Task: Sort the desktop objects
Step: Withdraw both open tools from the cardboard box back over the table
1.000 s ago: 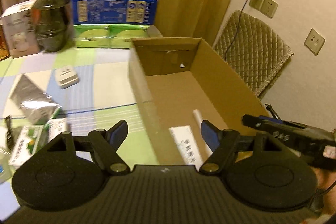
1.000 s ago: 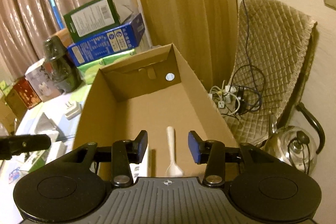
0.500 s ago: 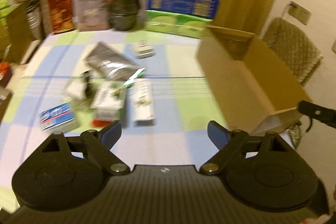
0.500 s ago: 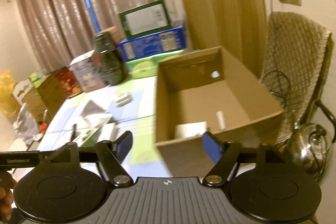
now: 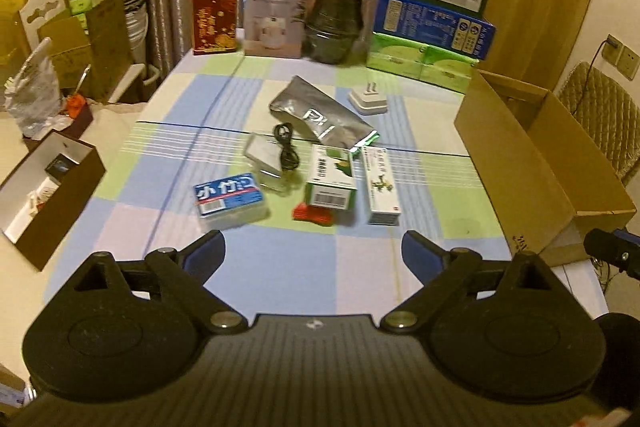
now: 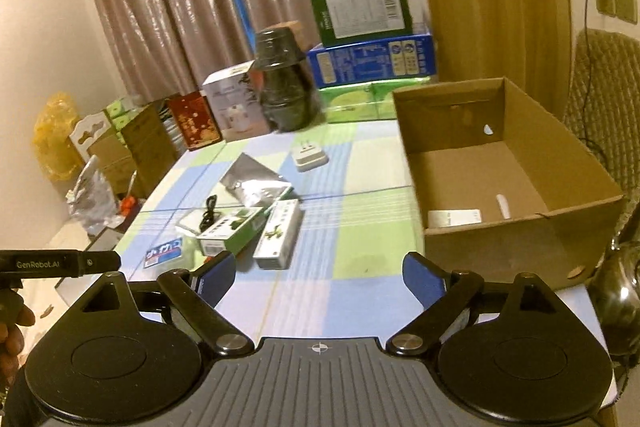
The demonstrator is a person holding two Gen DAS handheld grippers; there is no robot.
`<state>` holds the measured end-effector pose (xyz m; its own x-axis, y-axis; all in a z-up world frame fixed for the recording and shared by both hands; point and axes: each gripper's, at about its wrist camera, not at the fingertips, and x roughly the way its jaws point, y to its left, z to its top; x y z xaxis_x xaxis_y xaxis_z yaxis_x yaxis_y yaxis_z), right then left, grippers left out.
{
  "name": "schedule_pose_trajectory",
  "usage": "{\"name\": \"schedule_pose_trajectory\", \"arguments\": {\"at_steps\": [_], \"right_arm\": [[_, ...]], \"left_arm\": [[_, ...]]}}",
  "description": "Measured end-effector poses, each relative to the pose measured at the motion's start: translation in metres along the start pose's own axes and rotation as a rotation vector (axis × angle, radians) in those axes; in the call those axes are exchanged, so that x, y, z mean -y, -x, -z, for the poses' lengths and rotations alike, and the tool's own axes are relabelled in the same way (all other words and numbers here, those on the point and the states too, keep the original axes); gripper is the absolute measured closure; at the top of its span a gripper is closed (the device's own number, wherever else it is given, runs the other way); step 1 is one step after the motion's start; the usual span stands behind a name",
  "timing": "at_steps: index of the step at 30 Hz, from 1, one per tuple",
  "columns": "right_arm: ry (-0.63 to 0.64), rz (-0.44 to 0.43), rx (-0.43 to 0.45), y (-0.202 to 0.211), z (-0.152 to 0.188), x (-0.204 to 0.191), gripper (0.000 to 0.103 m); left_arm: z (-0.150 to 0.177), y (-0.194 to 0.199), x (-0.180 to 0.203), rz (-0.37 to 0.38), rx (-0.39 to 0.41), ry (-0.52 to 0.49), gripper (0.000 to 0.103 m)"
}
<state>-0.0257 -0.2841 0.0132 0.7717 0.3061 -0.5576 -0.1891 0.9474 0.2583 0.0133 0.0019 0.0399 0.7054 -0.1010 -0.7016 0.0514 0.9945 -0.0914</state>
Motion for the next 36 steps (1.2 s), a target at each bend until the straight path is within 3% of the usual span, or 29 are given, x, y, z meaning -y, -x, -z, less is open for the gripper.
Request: {"name": "schedule_pose_trajectory", "arguments": {"at_steps": [13,24,36], "right_arm": [[0.030,-0.005,-0.004,-0.003,0.007,-0.008,0.010],[0.067,0.017,-0.017,-0.022,0.014,-0.017,0.010],[0.156,0.000,-0.078,-0.114,0.024,-0.026,0.010]], "left_arm": [[0.001,0.026,-0.008,-0.027,0.040,-0.018,0.006],[-0.009,-0.013,-0.004,0.015,0.034,-0.104,0.006],[-0.014,-0.083,-0.014,0.007,-0.006,-0.178,0.007]]}}
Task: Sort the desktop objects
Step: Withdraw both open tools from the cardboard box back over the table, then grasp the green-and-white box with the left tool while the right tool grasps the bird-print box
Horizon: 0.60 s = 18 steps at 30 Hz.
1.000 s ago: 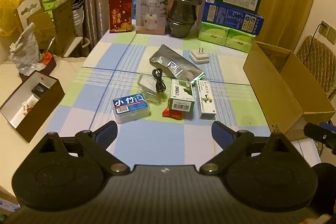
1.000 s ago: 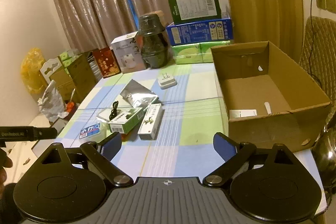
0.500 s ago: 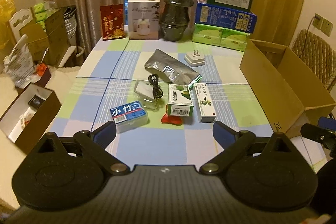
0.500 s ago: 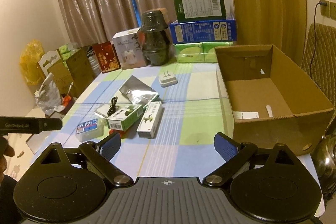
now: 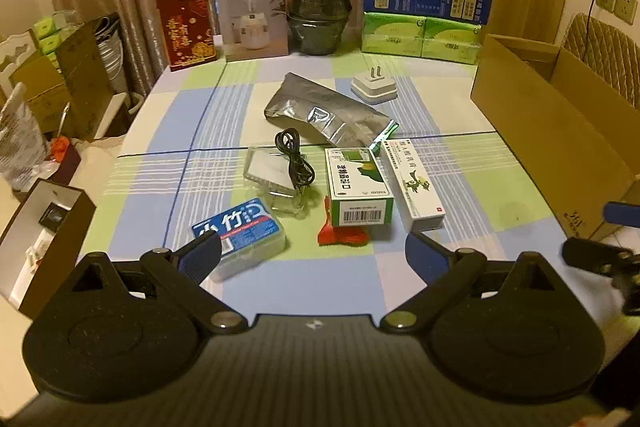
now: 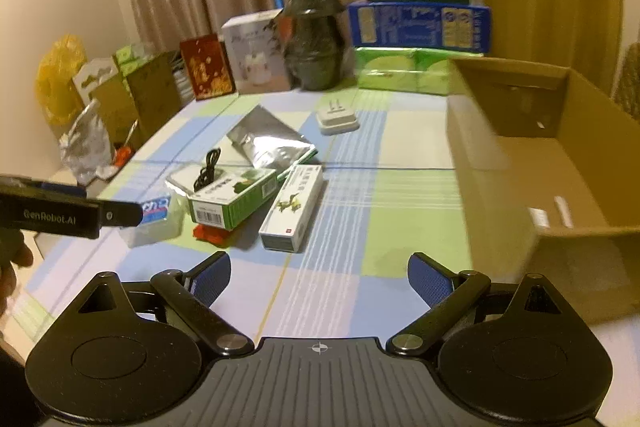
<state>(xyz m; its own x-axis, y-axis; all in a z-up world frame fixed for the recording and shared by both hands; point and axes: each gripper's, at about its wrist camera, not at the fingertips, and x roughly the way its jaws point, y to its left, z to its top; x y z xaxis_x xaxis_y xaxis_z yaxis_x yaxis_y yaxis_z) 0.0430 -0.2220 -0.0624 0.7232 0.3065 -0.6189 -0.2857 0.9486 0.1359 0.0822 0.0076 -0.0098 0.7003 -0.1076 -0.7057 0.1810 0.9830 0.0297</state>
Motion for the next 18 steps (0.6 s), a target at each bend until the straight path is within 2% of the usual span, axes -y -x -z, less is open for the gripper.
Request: {"name": "schedule_pose_trajectory", "arguments": {"at_steps": [5,7,9,18], "right_arm": [[0.049,-0.003,-0.012,-0.038,0.004,-0.002,0.011],[0.045,-0.010,-0.018,-0.050,0.006,0.001,0.014],[0.035,-0.020,-0.026,-0.062,0.006,0.003,0.022],[0.034,-0.073,-0.024,-0.104,0.005,-0.005,0.032]], "left_arm": [[-0.003,-0.031,-0.003,0.016,-0.008,-0.028,0.007],[-0.005,-0.042,-0.003,0.021,-0.003,-0.043,0.008],[-0.006,-0.054,-0.004,0.027,0.002,-0.048,0.008],[-0.013,-0.080,-0.011,0.060,0.011,0.007,0.009]]}}
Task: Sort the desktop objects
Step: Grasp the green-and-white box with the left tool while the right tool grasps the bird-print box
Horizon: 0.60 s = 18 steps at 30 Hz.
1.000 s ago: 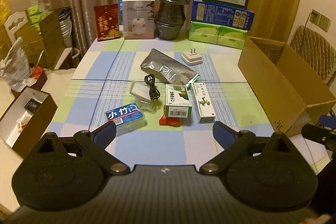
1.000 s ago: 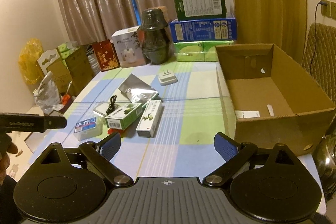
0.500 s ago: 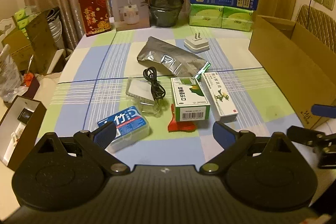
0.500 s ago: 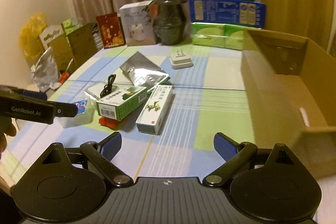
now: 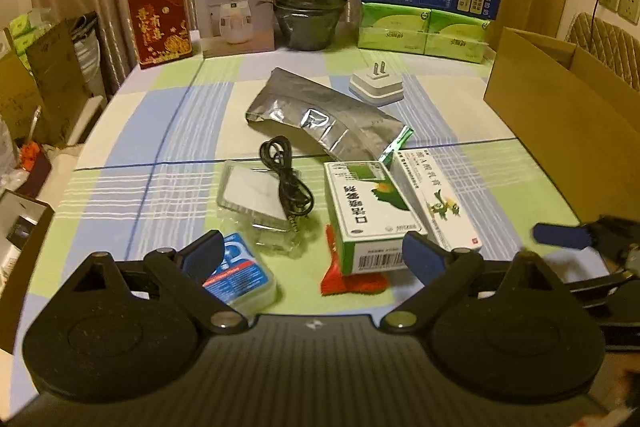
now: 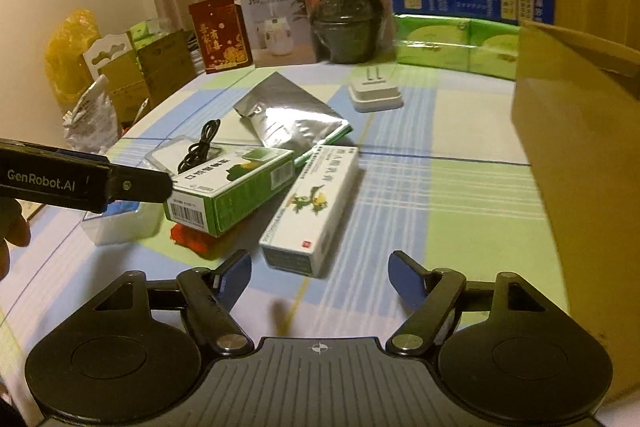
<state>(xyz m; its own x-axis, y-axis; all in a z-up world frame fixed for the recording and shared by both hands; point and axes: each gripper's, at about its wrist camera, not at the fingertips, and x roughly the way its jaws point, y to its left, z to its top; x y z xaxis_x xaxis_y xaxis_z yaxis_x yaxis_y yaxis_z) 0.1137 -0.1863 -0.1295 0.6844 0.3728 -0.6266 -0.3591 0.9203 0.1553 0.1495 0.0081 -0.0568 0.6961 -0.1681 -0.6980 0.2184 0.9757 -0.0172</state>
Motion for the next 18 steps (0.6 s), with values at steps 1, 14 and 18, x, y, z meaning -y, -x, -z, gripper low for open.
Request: {"name": "schedule_pose_trajectory", "arguments": {"at_steps": [1,14,18], "right_arm": [[0.000,-0.003,0.000,-0.003,-0.001,-0.001,0.033],[0.083,0.070,-0.007,-0.025,0.001,-0.005,0.067],[0.066,0.130,-0.017,-0.009,0.007,0.006,0.068]], "left_arm": [[-0.001,-0.002,0.000,0.006,-0.003,0.008,0.009],[-0.006,-0.015,0.007,0.046,-0.014,0.012,0.009],[-0.009,-0.023,0.017,0.065,-0.020,-0.015,0.014]]}}
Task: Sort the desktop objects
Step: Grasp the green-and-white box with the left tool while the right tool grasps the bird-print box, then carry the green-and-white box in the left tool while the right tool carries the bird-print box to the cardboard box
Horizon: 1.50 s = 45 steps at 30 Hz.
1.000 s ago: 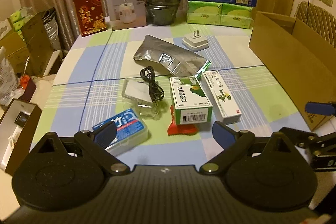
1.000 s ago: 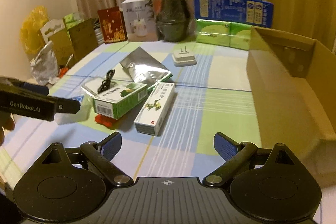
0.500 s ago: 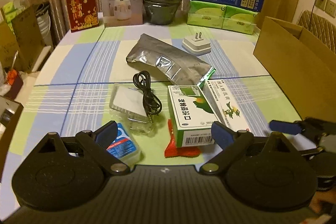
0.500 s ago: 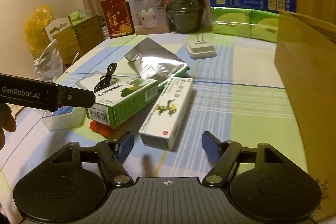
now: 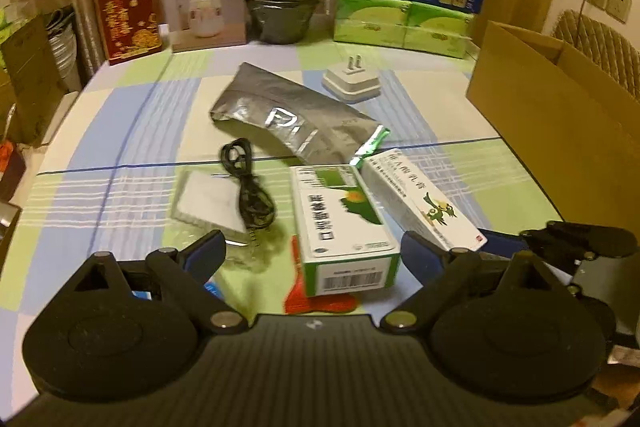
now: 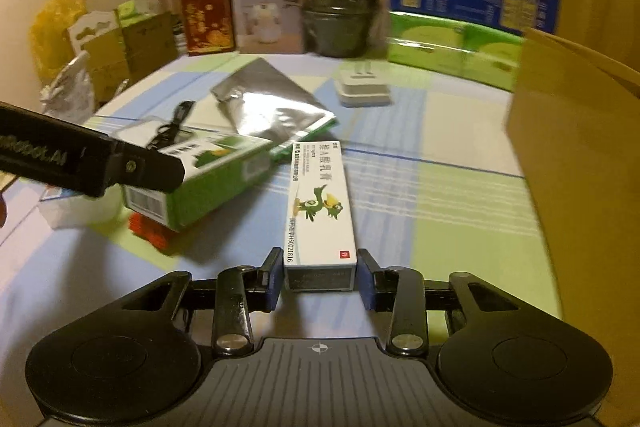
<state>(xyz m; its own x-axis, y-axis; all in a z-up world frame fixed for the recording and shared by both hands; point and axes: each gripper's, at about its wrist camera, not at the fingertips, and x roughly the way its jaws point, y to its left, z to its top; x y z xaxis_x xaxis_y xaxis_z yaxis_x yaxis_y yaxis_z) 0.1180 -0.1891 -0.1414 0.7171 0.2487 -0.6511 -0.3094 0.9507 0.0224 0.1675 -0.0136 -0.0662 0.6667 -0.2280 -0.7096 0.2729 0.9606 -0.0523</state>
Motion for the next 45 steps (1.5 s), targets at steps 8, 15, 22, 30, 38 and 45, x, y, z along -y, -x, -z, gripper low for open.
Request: {"name": "schedule_pose_trajectory", "arguments": {"at_steps": [8,15,22,30,38,45], "right_arm": [[-0.017,0.053,-0.005,0.016,0.008,0.016,0.068],[-0.005,0.048,-0.005,0.009,0.006,0.017,0.059],[-0.017,0.049,0.002,0.000,0.004,0.021,0.058],[-0.004,0.050,0.016,-0.008,0.002,0.020,0.058],[-0.015,0.048,0.030,-0.012,0.000,0.022,0.058],[-0.032,0.050,0.031,-0.013,-0.001,0.024,0.067]], "left_arm": [[0.001,-0.019,0.018,-0.027,-0.032,-0.068,0.024],[0.004,-0.031,0.022,-0.042,-0.046,-0.063,0.031],[0.003,-0.036,0.024,-0.049,-0.051,-0.045,0.047],[0.005,-0.036,0.026,-0.078,-0.039,-0.067,0.051],[0.007,-0.036,0.032,-0.083,-0.026,-0.102,0.052],[0.009,-0.036,0.034,-0.075,-0.022,-0.104,0.052]]}}
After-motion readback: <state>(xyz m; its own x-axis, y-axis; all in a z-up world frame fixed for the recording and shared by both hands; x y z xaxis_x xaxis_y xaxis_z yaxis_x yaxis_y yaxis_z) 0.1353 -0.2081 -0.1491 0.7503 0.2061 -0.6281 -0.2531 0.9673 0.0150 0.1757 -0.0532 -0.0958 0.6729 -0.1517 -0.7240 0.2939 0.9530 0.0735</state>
